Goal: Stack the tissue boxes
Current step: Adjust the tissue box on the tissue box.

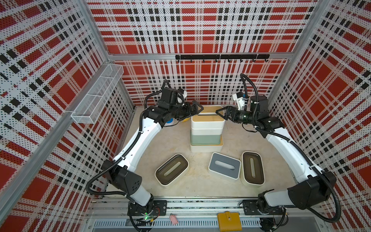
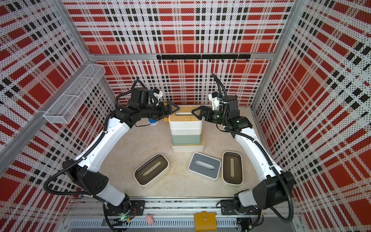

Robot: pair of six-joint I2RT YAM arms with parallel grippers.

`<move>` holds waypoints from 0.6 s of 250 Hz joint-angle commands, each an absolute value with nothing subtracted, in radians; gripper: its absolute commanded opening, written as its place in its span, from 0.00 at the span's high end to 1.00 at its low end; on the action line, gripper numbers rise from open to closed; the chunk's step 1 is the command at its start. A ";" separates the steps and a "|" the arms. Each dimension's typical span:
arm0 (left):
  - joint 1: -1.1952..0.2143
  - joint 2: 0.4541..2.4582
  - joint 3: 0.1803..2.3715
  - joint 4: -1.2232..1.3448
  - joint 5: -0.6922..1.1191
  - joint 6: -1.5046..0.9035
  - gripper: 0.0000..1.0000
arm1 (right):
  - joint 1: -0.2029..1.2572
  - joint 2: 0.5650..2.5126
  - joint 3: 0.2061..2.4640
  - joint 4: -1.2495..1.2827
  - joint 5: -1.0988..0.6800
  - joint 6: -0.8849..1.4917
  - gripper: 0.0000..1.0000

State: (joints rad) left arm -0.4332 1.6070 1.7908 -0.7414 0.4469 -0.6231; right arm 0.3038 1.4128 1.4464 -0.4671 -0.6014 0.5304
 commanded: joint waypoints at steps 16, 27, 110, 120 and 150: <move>-0.412 1.562 1.826 -0.730 0.466 -0.604 0.01 | 0.292 1.375 1.495 -0.464 -0.571 0.504 0.00; -0.407 1.554 1.825 -0.733 0.465 -0.598 0.00 | 0.285 1.364 1.496 -0.475 -0.558 0.501 0.00; -0.353 1.326 1.575 -0.618 0.417 -0.547 0.01 | 0.206 1.155 1.318 -0.686 -0.446 0.478 0.00; -0.346 1.271 1.503 -0.577 0.394 -0.540 0.01 | 0.207 1.129 1.270 -0.709 -0.445 0.470 0.00; -0.335 1.083 1.262 -0.427 0.325 -0.523 0.01 | 0.247 1.058 1.114 -0.774 -0.375 0.461 0.00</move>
